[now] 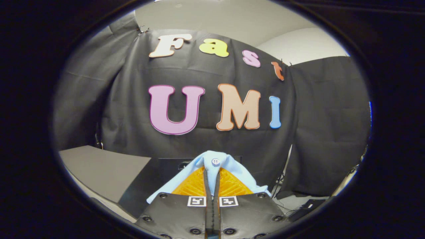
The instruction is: Put the clothes into the washing machine and then close the washing machine lid.
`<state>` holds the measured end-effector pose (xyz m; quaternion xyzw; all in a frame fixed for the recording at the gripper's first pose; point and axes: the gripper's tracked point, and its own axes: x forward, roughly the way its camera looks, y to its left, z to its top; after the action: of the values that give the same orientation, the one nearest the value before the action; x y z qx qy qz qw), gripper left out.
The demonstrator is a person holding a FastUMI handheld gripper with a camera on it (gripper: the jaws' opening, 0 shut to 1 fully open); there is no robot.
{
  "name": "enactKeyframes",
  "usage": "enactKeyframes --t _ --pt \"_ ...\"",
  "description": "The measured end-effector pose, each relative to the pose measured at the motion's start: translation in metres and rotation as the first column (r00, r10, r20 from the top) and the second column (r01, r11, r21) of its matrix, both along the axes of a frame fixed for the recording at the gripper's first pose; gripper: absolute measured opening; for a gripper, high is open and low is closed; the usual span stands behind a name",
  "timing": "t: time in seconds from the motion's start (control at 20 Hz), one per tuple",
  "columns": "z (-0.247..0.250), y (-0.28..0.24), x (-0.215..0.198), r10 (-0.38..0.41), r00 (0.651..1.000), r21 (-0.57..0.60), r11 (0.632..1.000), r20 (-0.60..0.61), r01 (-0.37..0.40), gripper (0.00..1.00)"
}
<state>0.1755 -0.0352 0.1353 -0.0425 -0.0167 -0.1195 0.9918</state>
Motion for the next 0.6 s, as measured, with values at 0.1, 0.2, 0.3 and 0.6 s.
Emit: enactKeyframes --t 0.1,0.2,0.3,0.6 --pt "-0.028 -0.007 0.023 0.01 0.999 0.012 1.0 -0.039 -0.009 0.0" --pt "-0.057 -0.011 0.046 0.019 0.997 0.018 1.0 -0.079 -0.017 0.0" --pt "-0.088 -0.008 0.068 0.039 0.99 0.023 0.999 -0.134 -0.037 0.0" --pt "-0.152 0.009 0.11 0.091 0.969 0.029 0.996 -0.23 -0.087 0.0"
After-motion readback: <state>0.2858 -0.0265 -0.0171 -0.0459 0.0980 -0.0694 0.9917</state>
